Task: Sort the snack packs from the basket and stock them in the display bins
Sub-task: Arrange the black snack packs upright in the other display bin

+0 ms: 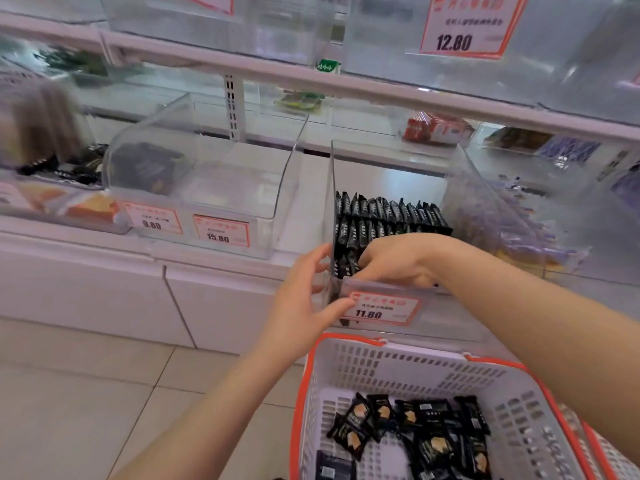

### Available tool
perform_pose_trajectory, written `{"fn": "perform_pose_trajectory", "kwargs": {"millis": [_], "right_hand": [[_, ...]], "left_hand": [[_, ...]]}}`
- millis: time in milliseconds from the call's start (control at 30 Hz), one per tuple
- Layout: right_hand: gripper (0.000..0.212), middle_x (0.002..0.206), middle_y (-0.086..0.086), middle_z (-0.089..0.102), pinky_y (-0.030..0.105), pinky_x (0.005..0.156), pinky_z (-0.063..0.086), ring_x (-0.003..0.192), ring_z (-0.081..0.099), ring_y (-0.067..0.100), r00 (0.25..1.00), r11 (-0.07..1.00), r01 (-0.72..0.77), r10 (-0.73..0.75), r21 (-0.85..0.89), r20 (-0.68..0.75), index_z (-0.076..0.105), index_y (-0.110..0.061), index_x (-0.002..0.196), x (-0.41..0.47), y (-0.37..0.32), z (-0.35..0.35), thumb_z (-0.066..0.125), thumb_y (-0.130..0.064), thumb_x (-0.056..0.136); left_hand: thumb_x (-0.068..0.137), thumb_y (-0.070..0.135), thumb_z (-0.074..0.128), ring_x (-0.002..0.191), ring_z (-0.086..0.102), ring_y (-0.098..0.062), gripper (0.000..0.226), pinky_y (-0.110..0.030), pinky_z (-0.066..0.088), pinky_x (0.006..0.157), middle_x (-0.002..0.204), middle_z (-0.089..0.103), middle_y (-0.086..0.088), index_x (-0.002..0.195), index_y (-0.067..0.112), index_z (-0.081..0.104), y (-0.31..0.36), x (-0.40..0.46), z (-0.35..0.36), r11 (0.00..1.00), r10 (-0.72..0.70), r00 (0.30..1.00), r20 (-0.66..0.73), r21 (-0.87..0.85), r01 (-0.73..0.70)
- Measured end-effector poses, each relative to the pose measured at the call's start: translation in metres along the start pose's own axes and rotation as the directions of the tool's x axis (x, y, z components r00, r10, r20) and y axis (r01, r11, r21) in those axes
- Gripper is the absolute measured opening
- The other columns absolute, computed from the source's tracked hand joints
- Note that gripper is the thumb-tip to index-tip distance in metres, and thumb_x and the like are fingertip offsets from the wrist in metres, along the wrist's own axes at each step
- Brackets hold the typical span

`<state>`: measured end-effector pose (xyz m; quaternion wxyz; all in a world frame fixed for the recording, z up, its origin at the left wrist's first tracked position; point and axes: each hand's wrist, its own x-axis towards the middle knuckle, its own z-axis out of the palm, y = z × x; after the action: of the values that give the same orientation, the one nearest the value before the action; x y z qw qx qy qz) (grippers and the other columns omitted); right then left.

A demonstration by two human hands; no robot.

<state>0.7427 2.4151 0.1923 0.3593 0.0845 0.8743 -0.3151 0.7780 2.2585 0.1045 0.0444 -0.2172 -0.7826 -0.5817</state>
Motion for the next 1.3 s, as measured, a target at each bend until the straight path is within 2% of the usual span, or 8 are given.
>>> {"fn": "perform_pose_trajectory", "kwargs": {"millis": [233, 367, 500, 733, 833, 933, 1067, 1300], "right_hand": [[0.018, 0.069, 0.01, 0.07, 0.034, 0.066, 0.056, 0.066, 0.067, 0.026, 0.994, 0.989, -0.105, 0.104, -0.102, -0.013, 0.063, -0.003, 0.075, 0.006, -0.021, 0.008, 0.074, -0.016, 0.073], [0.028, 0.051, -0.001, 0.055, 0.021, 0.041, 0.037, 0.051, 0.047, 0.013, 0.952, 0.983, -0.028, -0.029, -0.183, -0.305, 0.052, -0.012, 0.061, 0.007, -0.021, 0.009, 0.072, -0.021, 0.078], [0.039, 0.055, 0.0, 0.049, 0.025, 0.045, 0.031, 0.05, 0.042, 0.014, 0.951, 0.955, -0.039, -0.054, -0.293, -0.304, 0.049, -0.012, 0.059, 0.004, -0.015, 0.011, 0.069, -0.038, 0.081], [0.038, 0.09, 0.012, 0.071, 0.024, 0.057, 0.043, 0.062, 0.054, 0.015, 0.812, 0.938, 0.212, -0.325, -0.274, -0.484, 0.067, -0.004, 0.097, -0.044, 0.003, 0.003, 0.054, -0.039, 0.09], [0.011, 0.071, -0.01, 0.067, 0.009, 0.052, 0.038, 0.058, 0.055, -0.006, 0.709, 0.864, 0.473, -0.491, -0.175, -0.507, 0.066, -0.022, 0.09, -0.083, 0.035, 0.014, 0.057, -0.029, 0.089], [0.008, 0.066, -0.013, 0.067, 0.005, 0.052, 0.038, 0.053, 0.053, -0.01, 0.751, 0.855, 0.504, -0.503, -0.121, -0.427, 0.065, -0.026, 0.09, -0.105, 0.092, 0.033, 0.058, -0.026, 0.088], [0.013, 0.08, -0.006, 0.068, 0.01, 0.052, 0.042, 0.056, 0.054, 0.002, 0.923, 0.965, 0.258, -0.262, -0.052, -0.28, 0.063, -0.019, 0.1, -0.092, 0.181, 0.055, 0.054, -0.023, 0.093], [0.02, 0.085, 0.005, 0.06, 0.008, 0.048, 0.039, 0.06, 0.052, 0.009, 0.972, 0.998, -0.003, 0.019, 0.069, -0.236, 0.06, 0.001, 0.105, -0.06, 0.322, 0.081, 0.05, -0.013, 0.095]], "left_hand": [[0.074, 0.019, 0.076, 0.118, 0.048, -0.008, 0.076, -0.037, 0.048, 0.096, 0.13, 0.047, 0.005, 0.139, 0.024, 0.035, 0.0, -0.001, 0.0, 1.0, -0.024, 1.0, 0.015, 0.002, 0.024], [0.076, 0.024, 0.074, 0.118, 0.047, -0.004, 0.077, -0.034, 0.048, 0.096, 0.132, 0.046, 0.008, 0.141, 0.027, 0.033, 0.005, -0.002, -0.001, 0.999, -0.031, 0.999, 0.024, 0.023, 0.031], [0.077, 0.025, 0.073, 0.115, 0.049, -0.004, 0.075, -0.029, 0.046, 0.096, 0.133, 0.045, 0.009, 0.14, 0.028, 0.033, 0.01, -0.004, -0.003, 0.997, -0.047, 0.997, 0.053, 0.063, 0.043], [0.075, 0.018, 0.072, 0.071, 0.045, 0.001, 0.035, -0.003, 0.034, 0.067, 0.082, 0.044, 0.014, 0.1, 0.024, 0.049, 0.038, -0.022, -0.008, 0.958, 0.118, 0.98, -0.16, 0.279, -0.07], [0.077, 0.021, 0.067, 0.062, 0.045, 0.001, 0.022, -0.008, 0.035, 0.059, 0.07, 0.046, 0.013, 0.088, 0.027, 0.049, 0.052, -0.035, -0.006, 0.938, 0.206, 0.977, -0.062, 0.296, -0.179], [0.08, 0.023, 0.064, 0.061, 0.049, 0.0, 0.013, -0.015, 0.04, 0.06, 0.067, 0.051, 0.011, 0.088, 0.027, 0.054, 0.057, -0.044, 0.007, 0.915, 0.153, 0.964, 0.216, 0.337, -0.221], [0.086, 0.029, 0.057, 0.07, 0.054, -0.007, 0.021, -0.031, 0.049, 0.071, 0.076, 0.057, 0.015, 0.105, 0.021, 0.058, 0.048, -0.052, 0.055, 0.837, -0.048, 0.816, 0.576, 0.469, -0.282], [0.092, 0.029, 0.048, 0.097, 0.059, -0.027, 0.025, -0.033, 0.046, 0.077, 0.105, 0.065, -0.007, 0.108, 0.013, 0.056, -0.011, -0.073, 0.165, 0.69, -0.367, 0.528, 0.766, 0.605, -0.397]]}}
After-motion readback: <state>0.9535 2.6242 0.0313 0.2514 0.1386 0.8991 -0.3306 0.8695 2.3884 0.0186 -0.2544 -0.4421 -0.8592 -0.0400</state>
